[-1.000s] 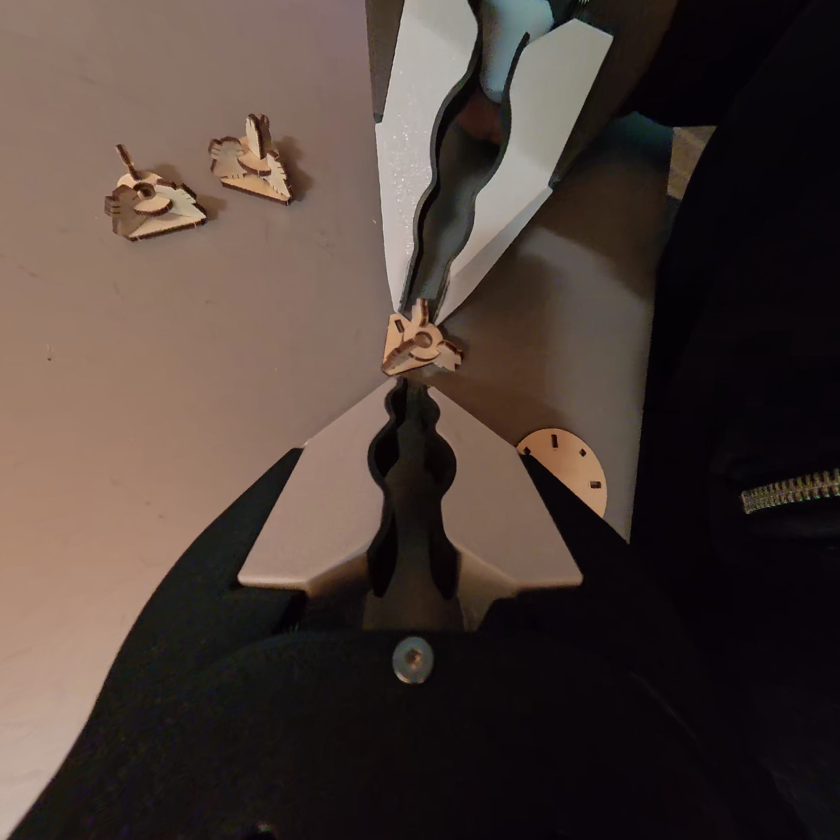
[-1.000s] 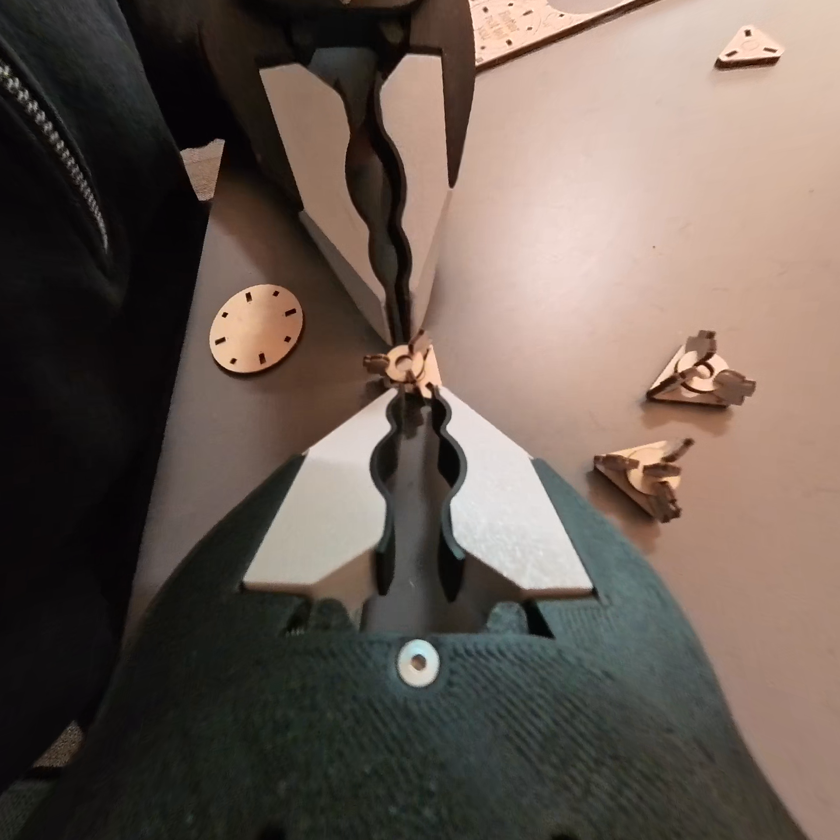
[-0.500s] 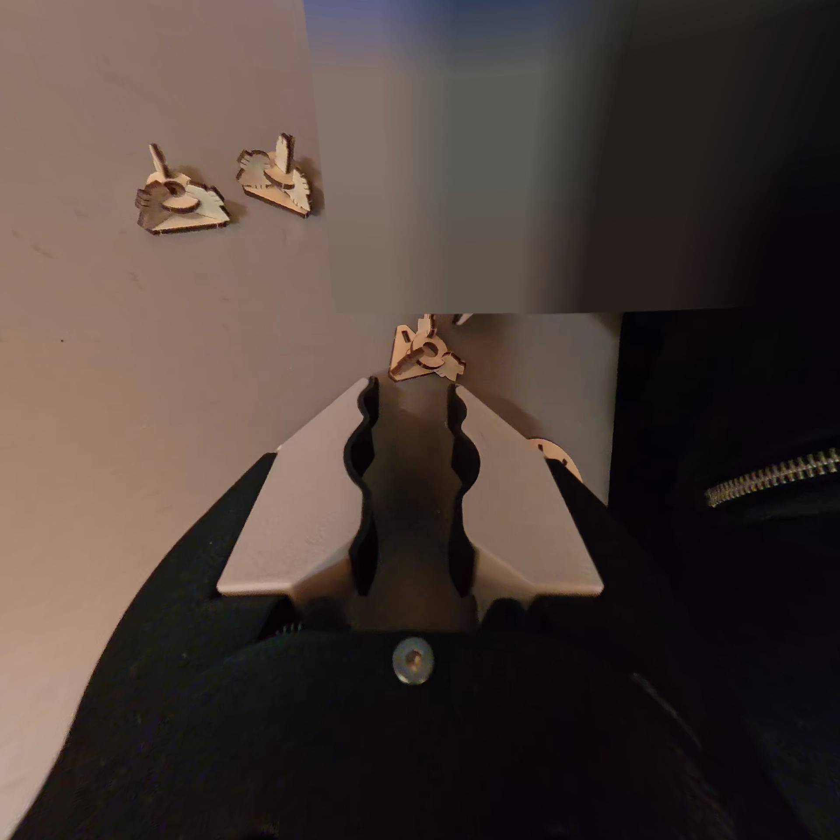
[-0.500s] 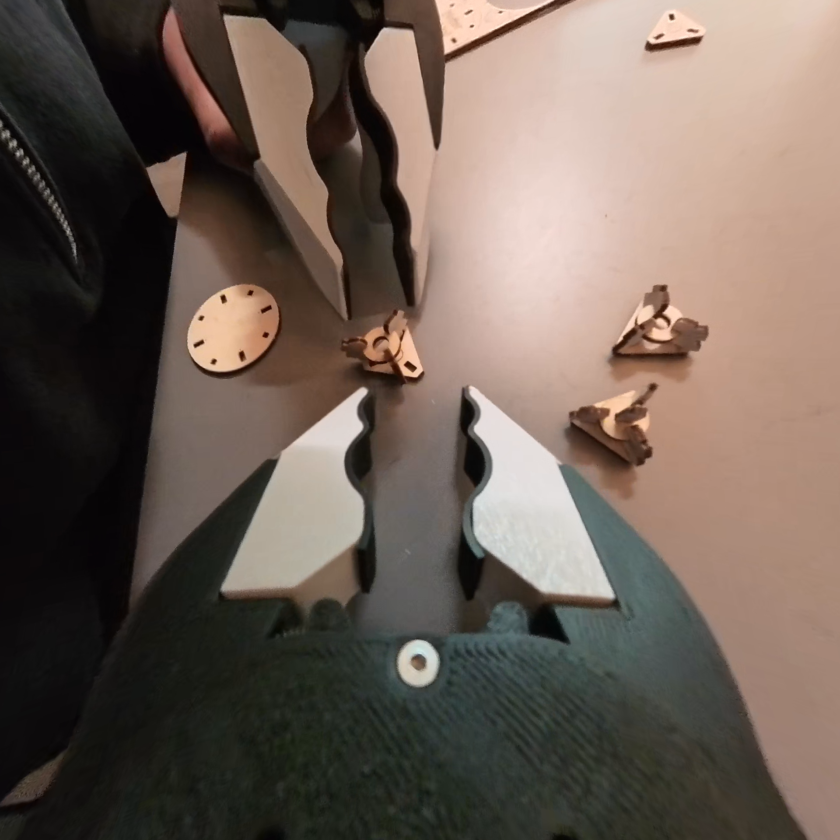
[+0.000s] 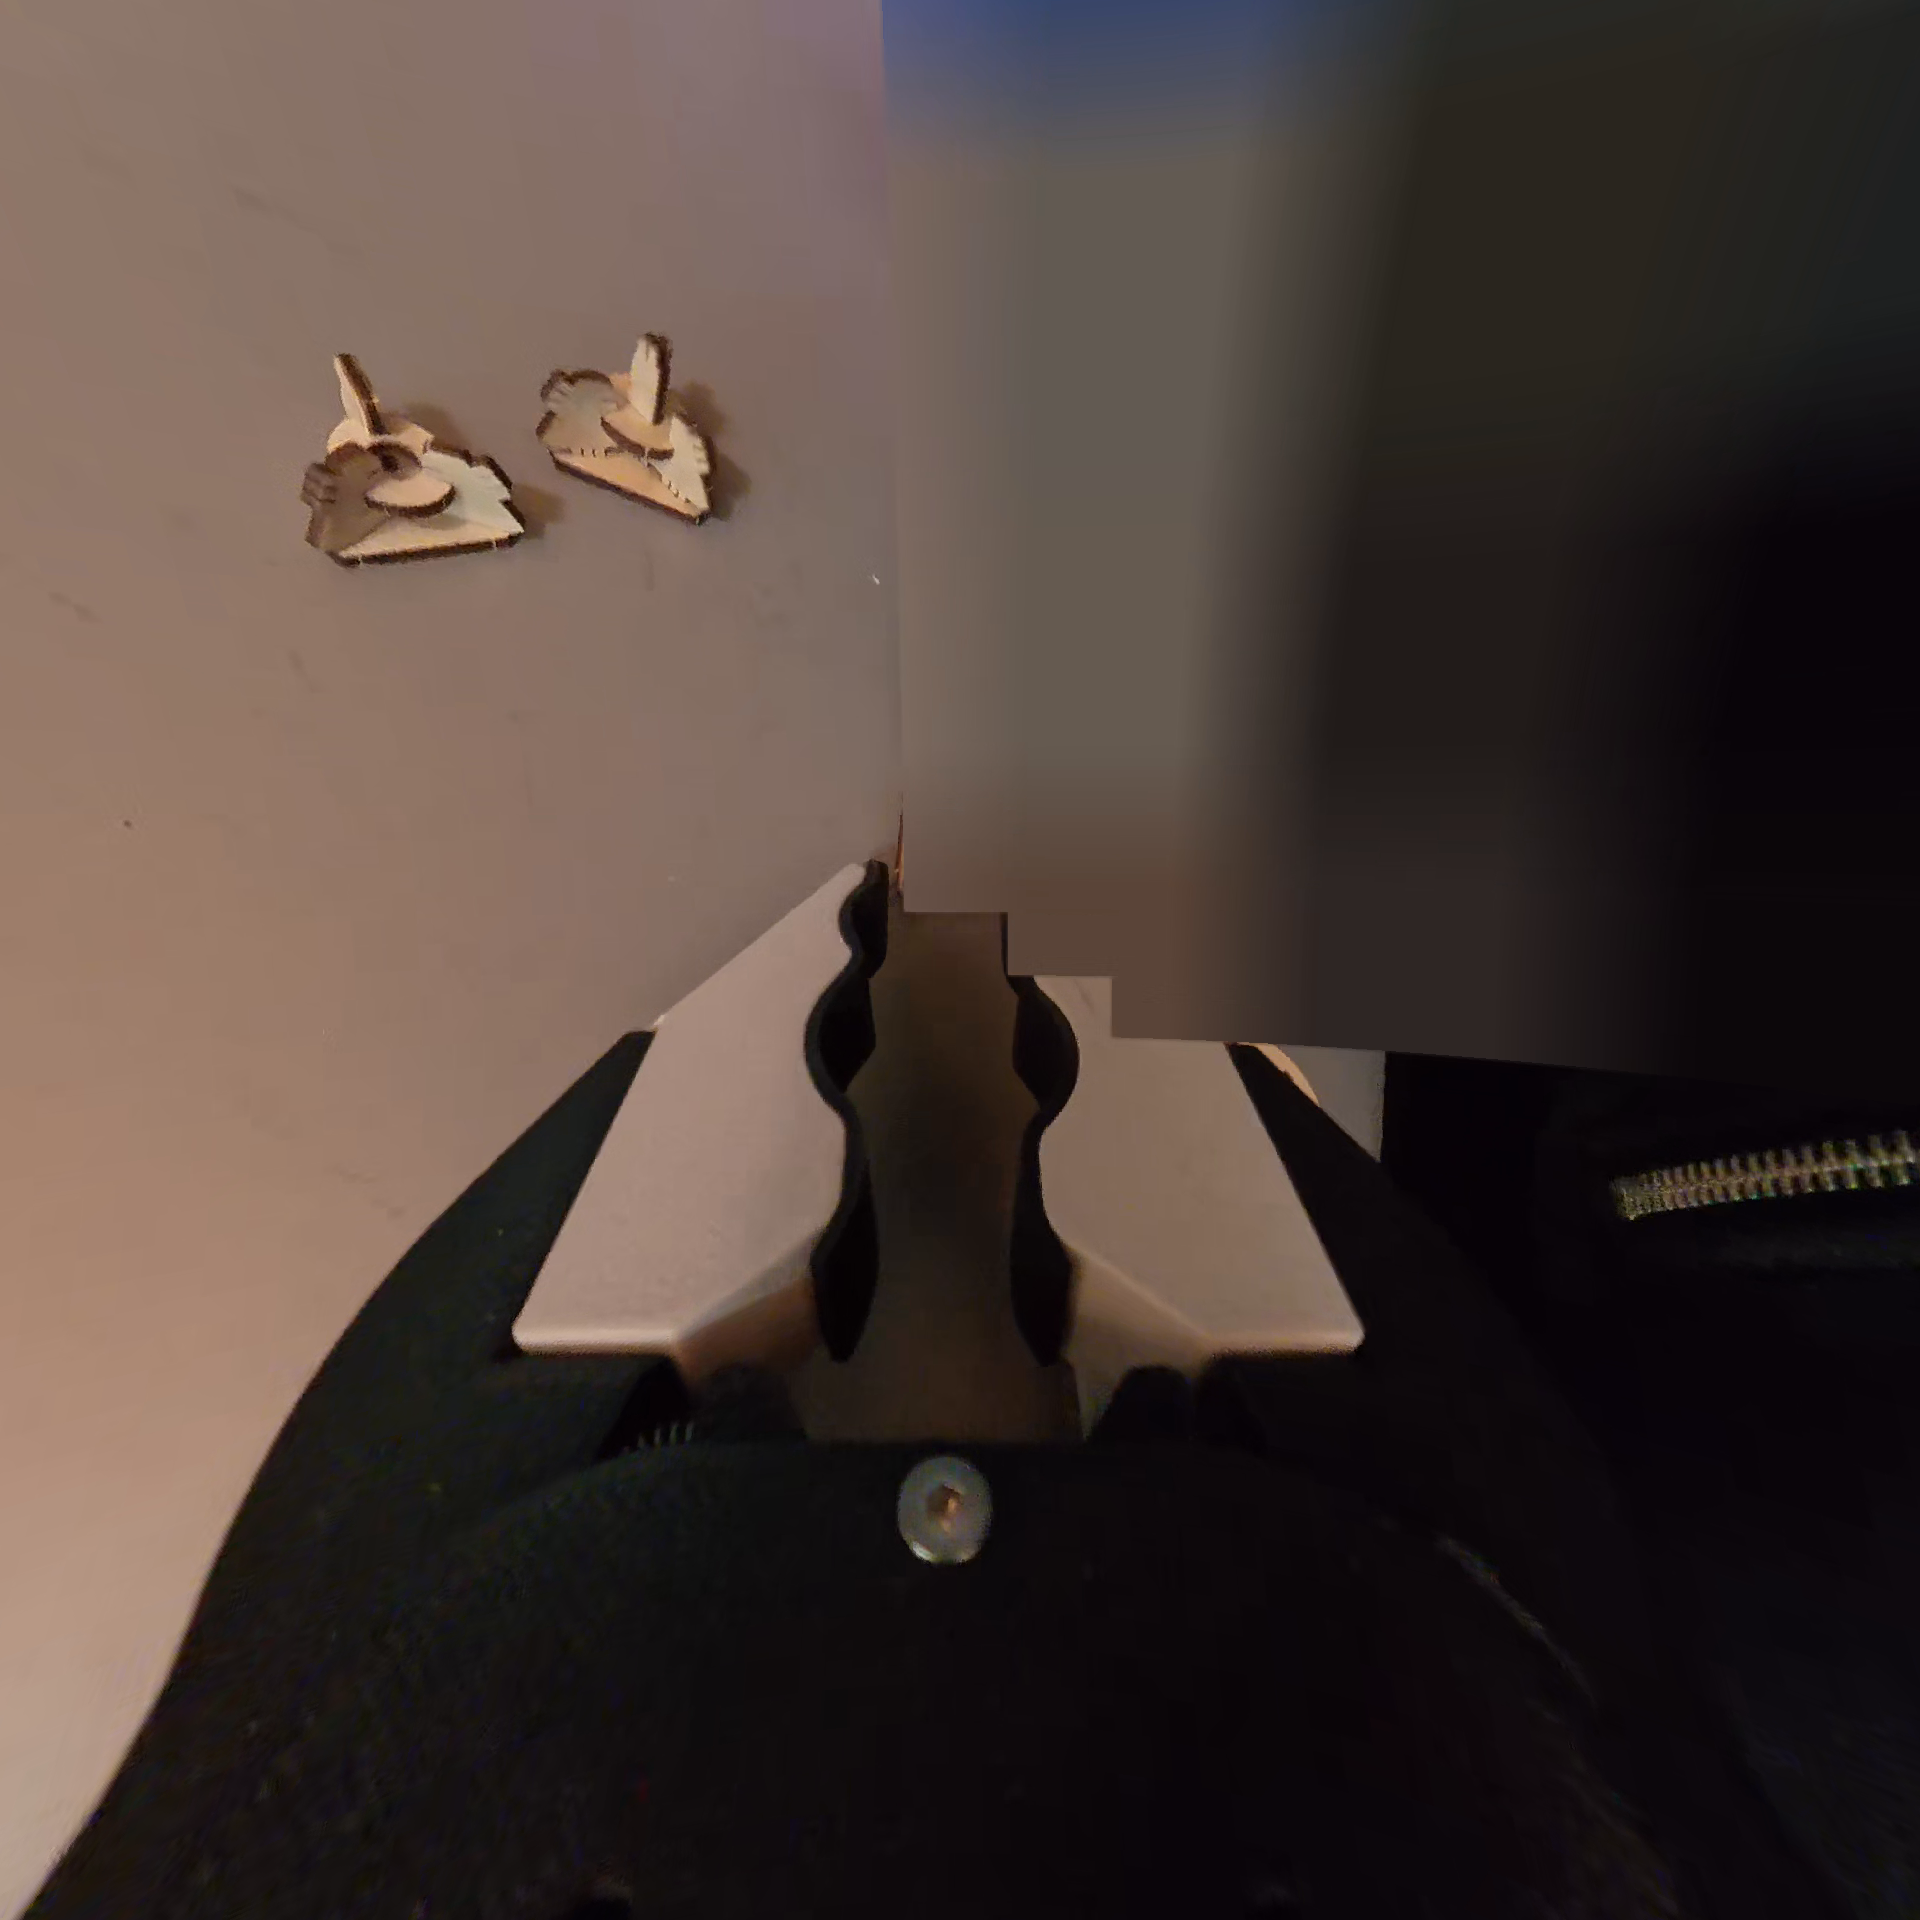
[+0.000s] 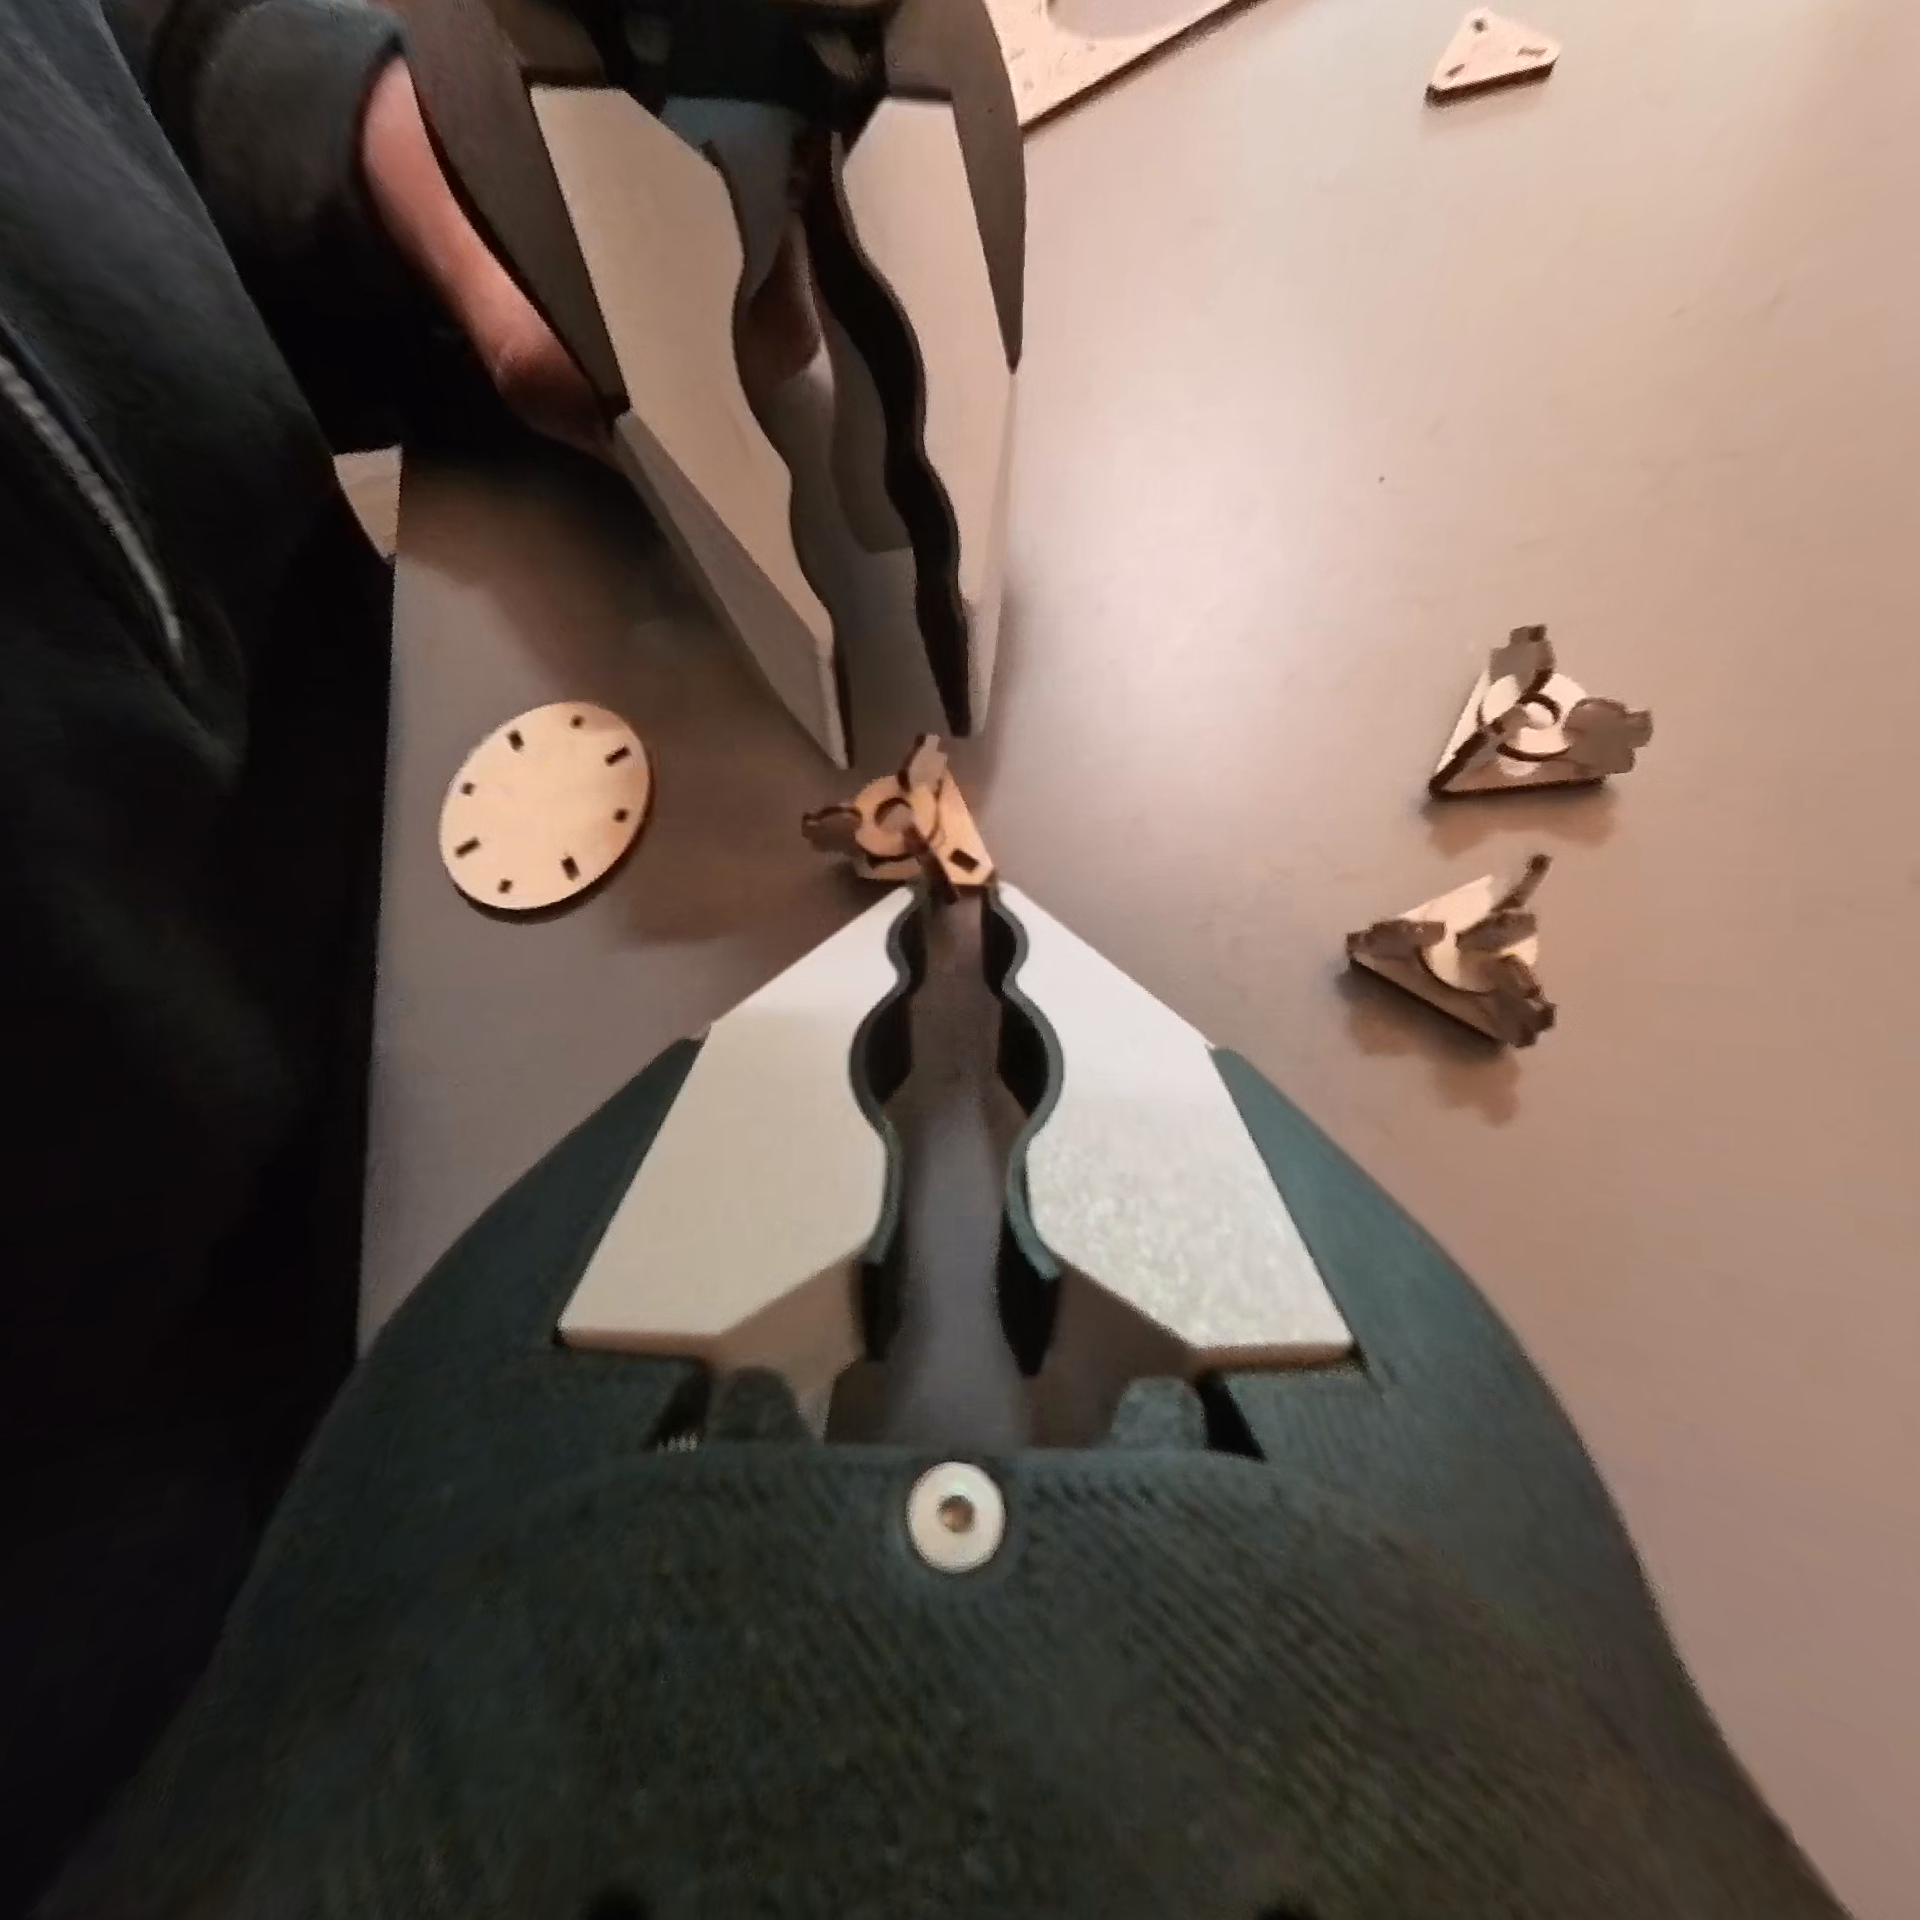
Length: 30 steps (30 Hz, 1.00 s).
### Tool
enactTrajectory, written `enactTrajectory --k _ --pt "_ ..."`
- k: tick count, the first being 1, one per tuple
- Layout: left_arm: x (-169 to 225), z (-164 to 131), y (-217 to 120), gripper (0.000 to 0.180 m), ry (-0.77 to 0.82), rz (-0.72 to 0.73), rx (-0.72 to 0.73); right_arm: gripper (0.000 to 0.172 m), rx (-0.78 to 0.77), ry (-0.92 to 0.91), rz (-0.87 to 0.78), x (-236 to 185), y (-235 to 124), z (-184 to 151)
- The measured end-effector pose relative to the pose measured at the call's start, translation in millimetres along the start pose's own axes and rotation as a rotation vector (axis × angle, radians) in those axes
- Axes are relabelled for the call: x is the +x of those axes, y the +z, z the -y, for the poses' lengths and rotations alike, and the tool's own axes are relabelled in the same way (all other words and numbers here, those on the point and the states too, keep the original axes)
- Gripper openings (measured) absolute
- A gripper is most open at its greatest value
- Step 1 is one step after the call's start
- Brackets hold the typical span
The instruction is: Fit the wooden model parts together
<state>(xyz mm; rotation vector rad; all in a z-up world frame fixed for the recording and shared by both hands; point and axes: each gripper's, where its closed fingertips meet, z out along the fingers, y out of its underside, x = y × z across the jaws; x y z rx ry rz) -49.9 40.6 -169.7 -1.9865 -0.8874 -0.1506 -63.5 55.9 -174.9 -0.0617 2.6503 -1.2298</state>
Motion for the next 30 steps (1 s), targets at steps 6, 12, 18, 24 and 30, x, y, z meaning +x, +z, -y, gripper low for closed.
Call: enactTrajectory --k 6,12,18,24,30 --pt "-1 -2 1 0.012 -0.045 -0.030 -0.015 0.000 -0.017 -0.052 0.002 5 3 1" --pt "1 -3 3 0.014 -0.050 -0.056 -0.032 0.000 -0.013 -0.060 0.013 8 5 5" --pt "1 -3 3 0.013 -0.049 -0.051 -0.034 0.000 -0.037 -0.079 0.020 9 9 3" --pt "1 -4 4 0.011 -0.042 -0.050 -0.037 0.000 -0.033 -0.076 0.019 10 9 4" --pt "1 -4 4 0.011 -0.045 -0.053 -0.041 0.000 -0.041 -0.087 0.014 10 12 6"
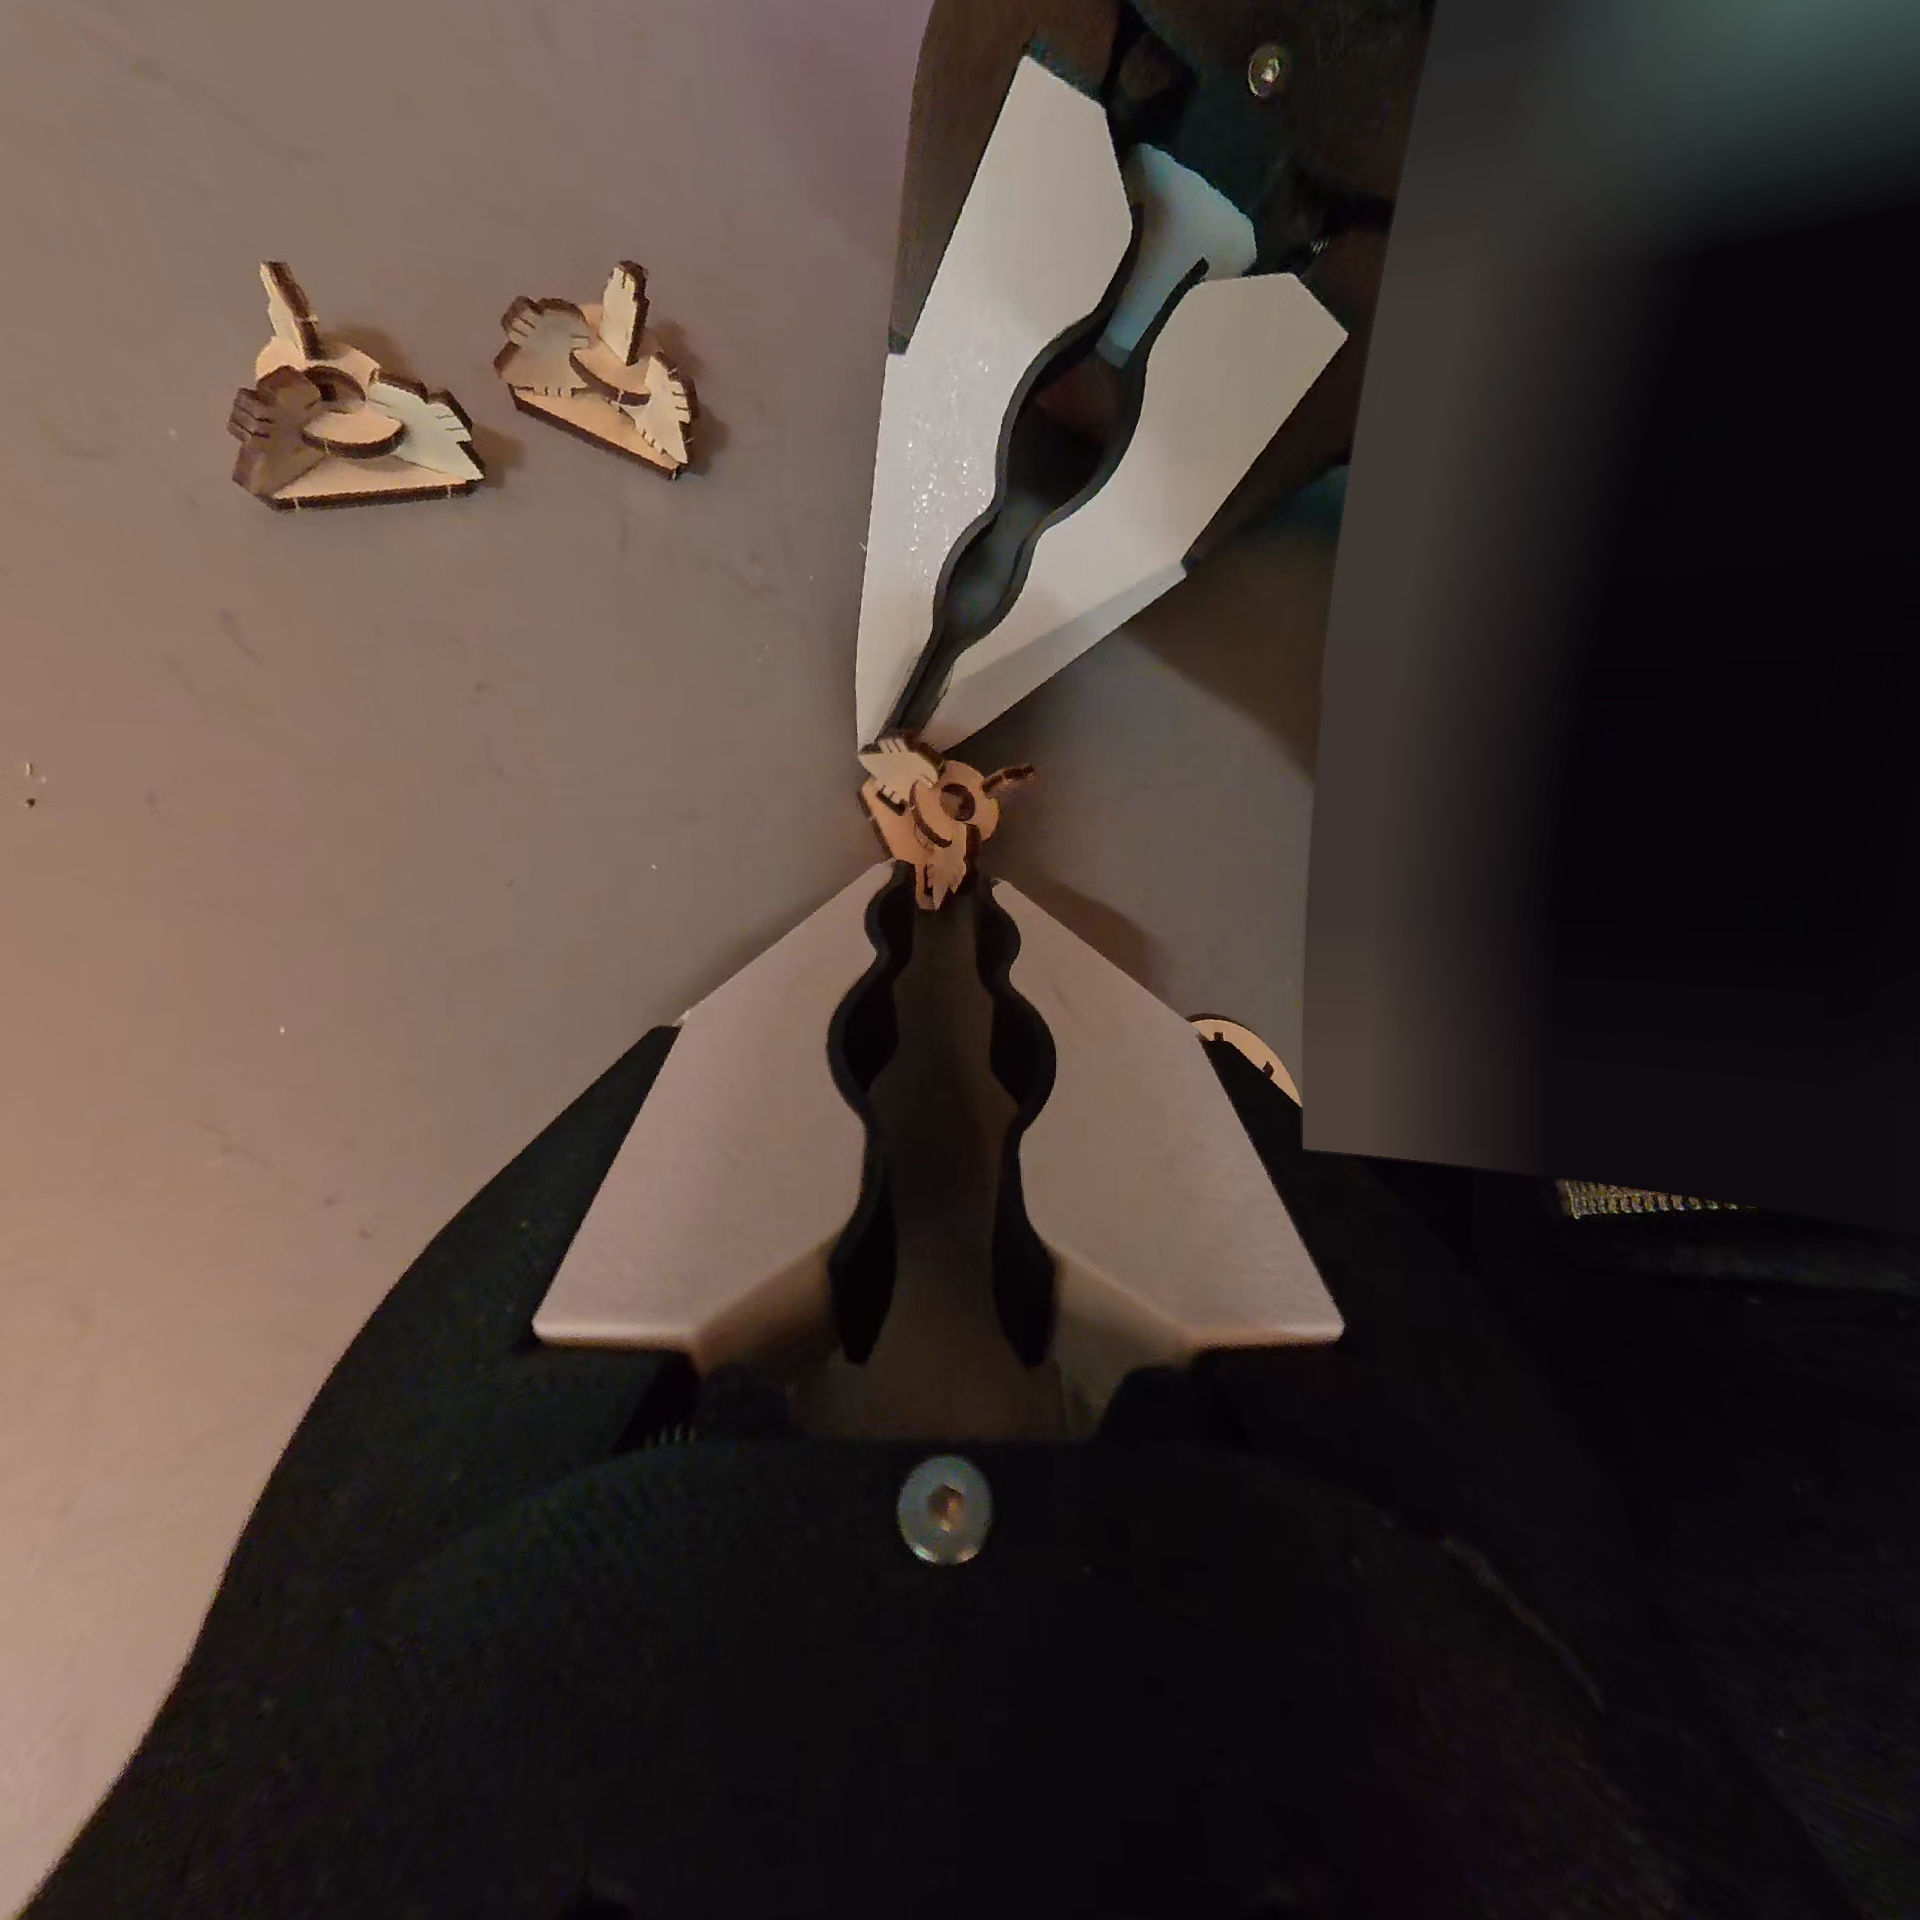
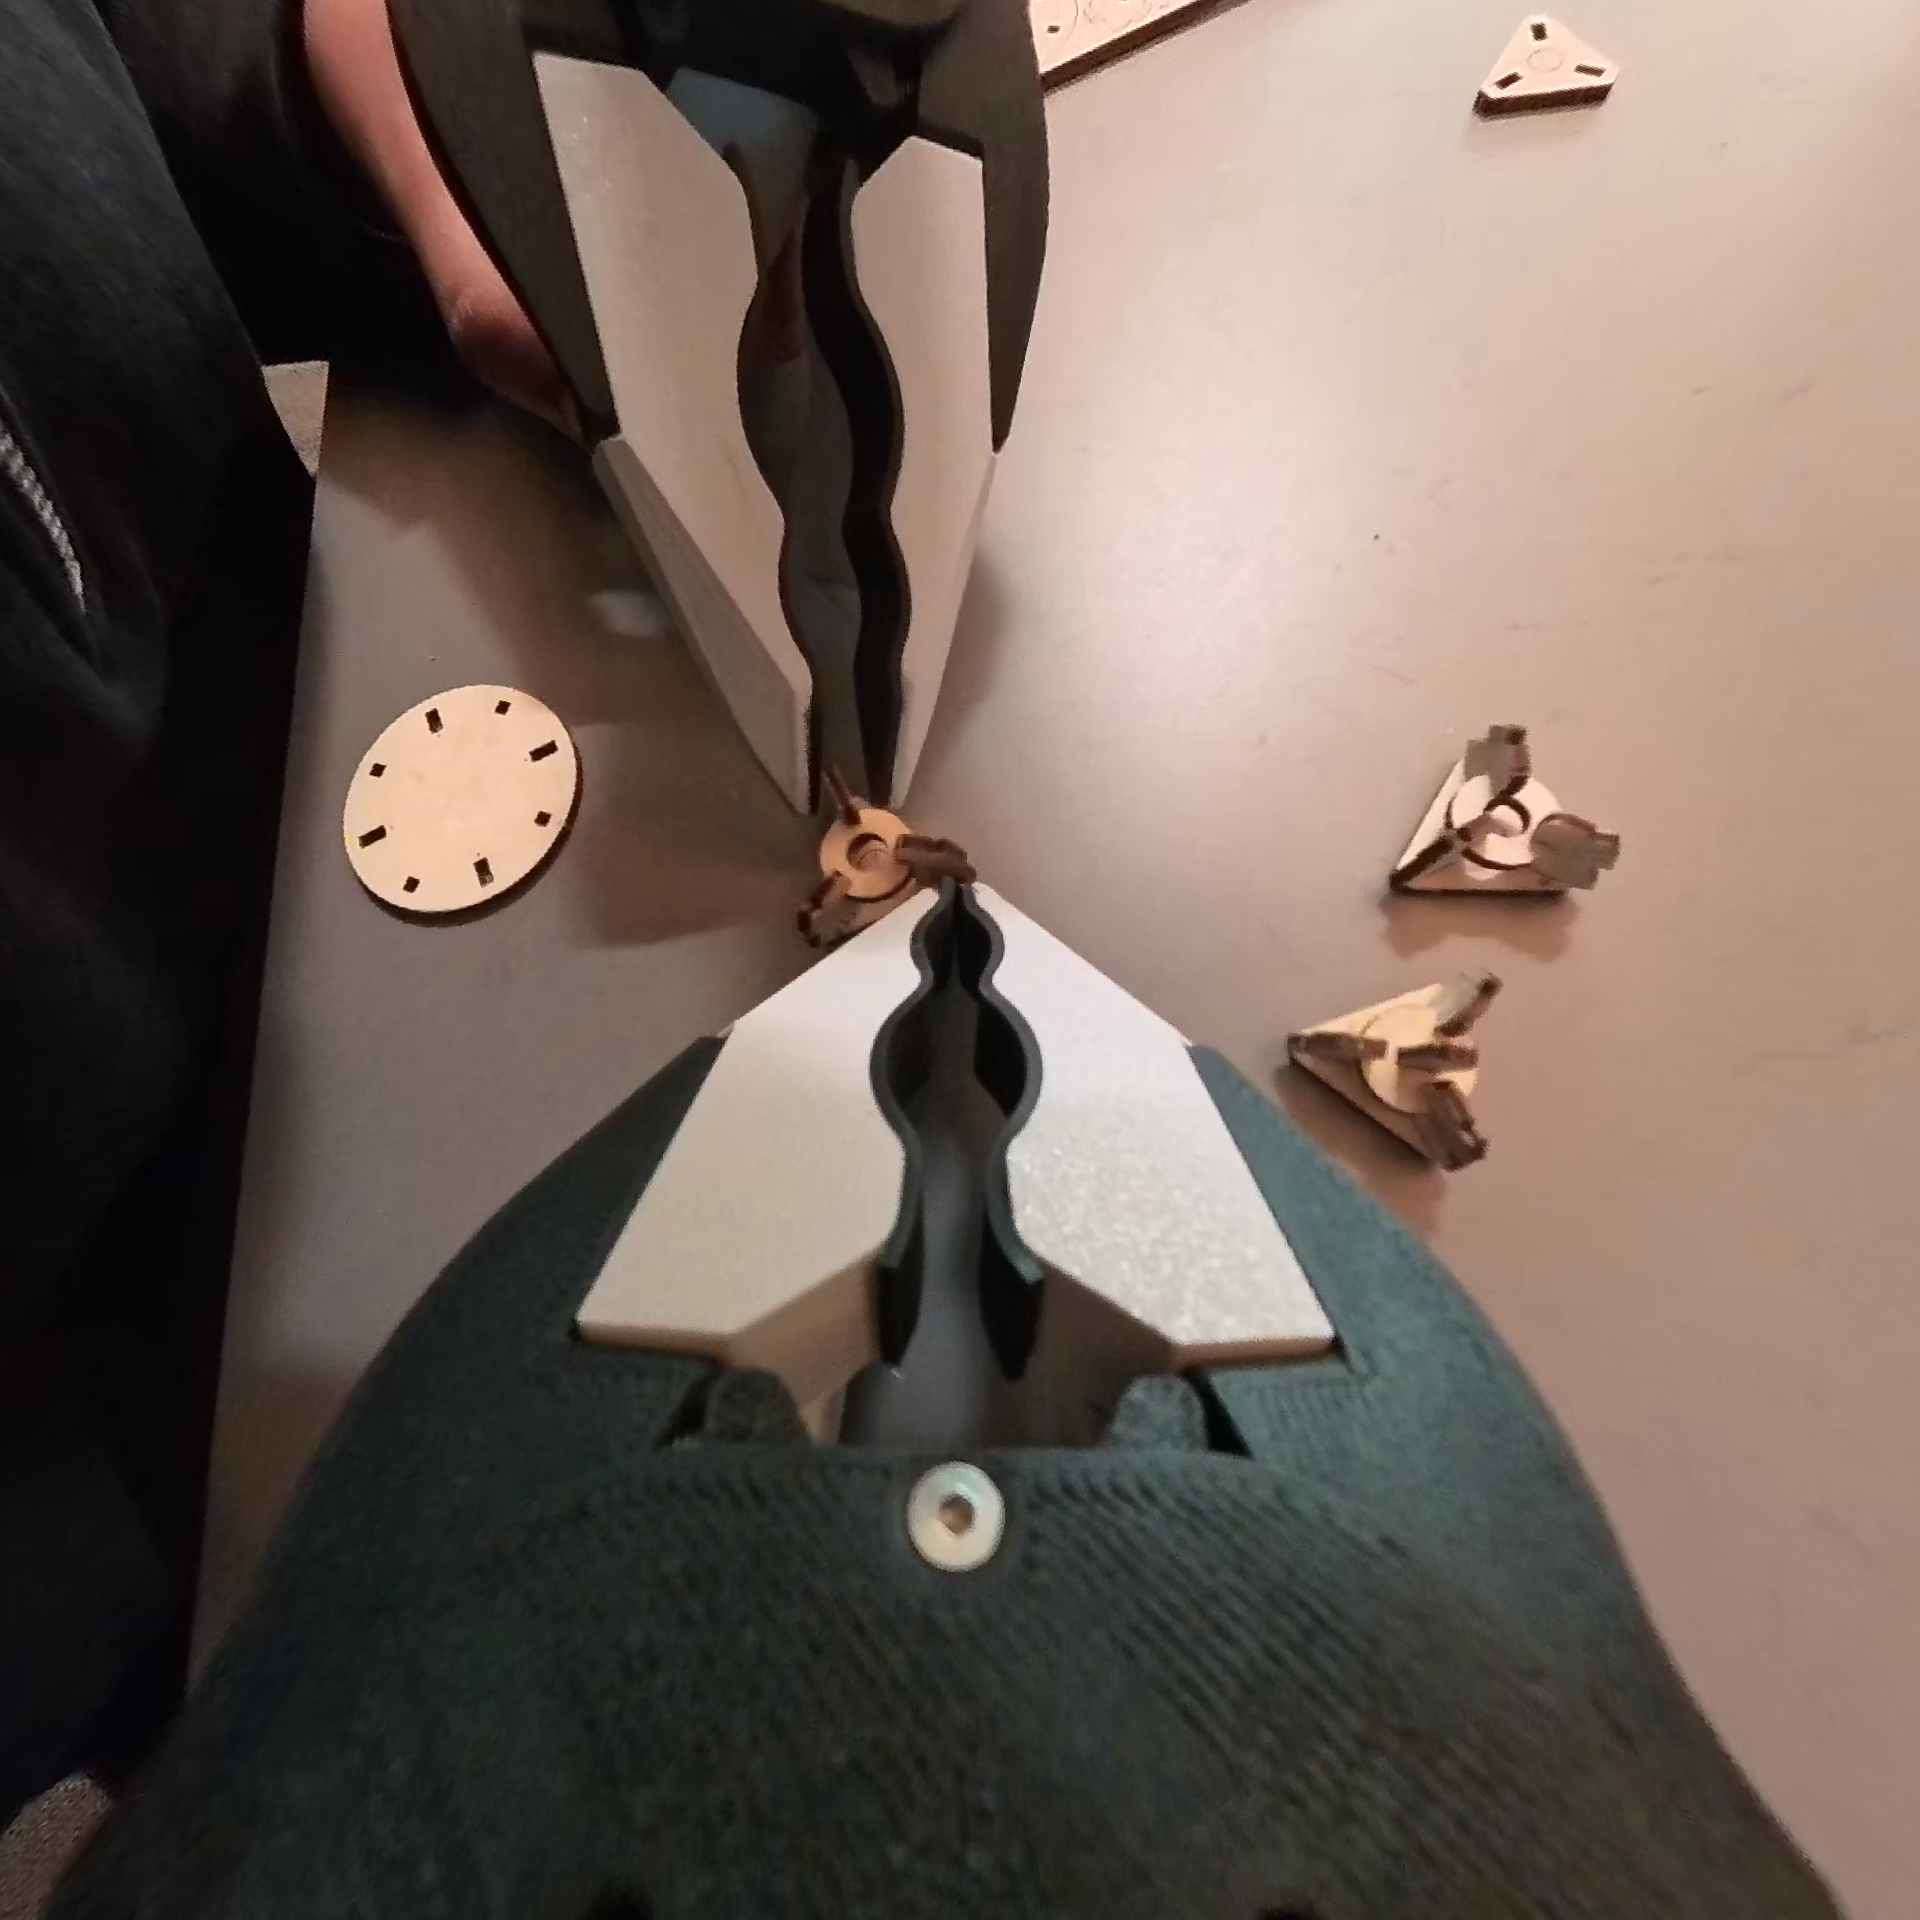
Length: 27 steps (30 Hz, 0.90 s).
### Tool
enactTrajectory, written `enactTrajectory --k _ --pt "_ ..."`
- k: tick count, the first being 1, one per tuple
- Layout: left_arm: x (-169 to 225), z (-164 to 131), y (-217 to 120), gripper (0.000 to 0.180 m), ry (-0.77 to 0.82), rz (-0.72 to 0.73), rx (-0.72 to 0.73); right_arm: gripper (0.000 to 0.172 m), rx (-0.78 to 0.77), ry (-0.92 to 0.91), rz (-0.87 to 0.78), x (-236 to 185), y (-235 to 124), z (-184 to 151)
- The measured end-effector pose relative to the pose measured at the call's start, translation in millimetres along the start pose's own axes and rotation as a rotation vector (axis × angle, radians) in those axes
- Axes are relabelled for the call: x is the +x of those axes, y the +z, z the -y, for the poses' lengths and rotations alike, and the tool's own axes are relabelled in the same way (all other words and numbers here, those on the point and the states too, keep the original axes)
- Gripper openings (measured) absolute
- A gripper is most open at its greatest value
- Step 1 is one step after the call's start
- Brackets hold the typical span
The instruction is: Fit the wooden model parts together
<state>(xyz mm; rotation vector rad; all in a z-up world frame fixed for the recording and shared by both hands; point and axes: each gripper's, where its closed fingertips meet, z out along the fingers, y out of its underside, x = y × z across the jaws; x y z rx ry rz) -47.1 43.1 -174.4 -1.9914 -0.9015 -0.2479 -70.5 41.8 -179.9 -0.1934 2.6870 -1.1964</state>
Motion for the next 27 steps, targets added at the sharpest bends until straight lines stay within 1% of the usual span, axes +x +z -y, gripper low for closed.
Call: enactTrajectory --k 6,11,15,17,20,22,27 --pt "1 1 -1 0.013 0.004 -0.004 0.006 0.001 0.030 0.028 0.013 1 -4 4" --pt "2 2 -2 0.014 0.013 -0.003 0.016 0.015 0.071 0.092 0.043 1 -11 6" --pt "2 1 -1 0.015 0.023 0.005 0.013 0.023 0.144 0.146 0.099 -7 -17 20" --pt "1 1 -1 0.016 0.023 0.008 0.010 0.032 0.135 0.144 0.108 -11 -15 20" --pt "1 1 -1 0.018 0.014 0.005 0.011 0.043 0.090 0.102 0.071 -13 -10 14" --pt "1 2 -2 0.019 0.004 -0.007 0.017 0.044 0.069 0.076 0.041 -13 -7 11" --pt "1 1 -3 0.018 -0.008 -0.018 0.016 0.033 0.057 0.010 -0.014 -11 -4 8"
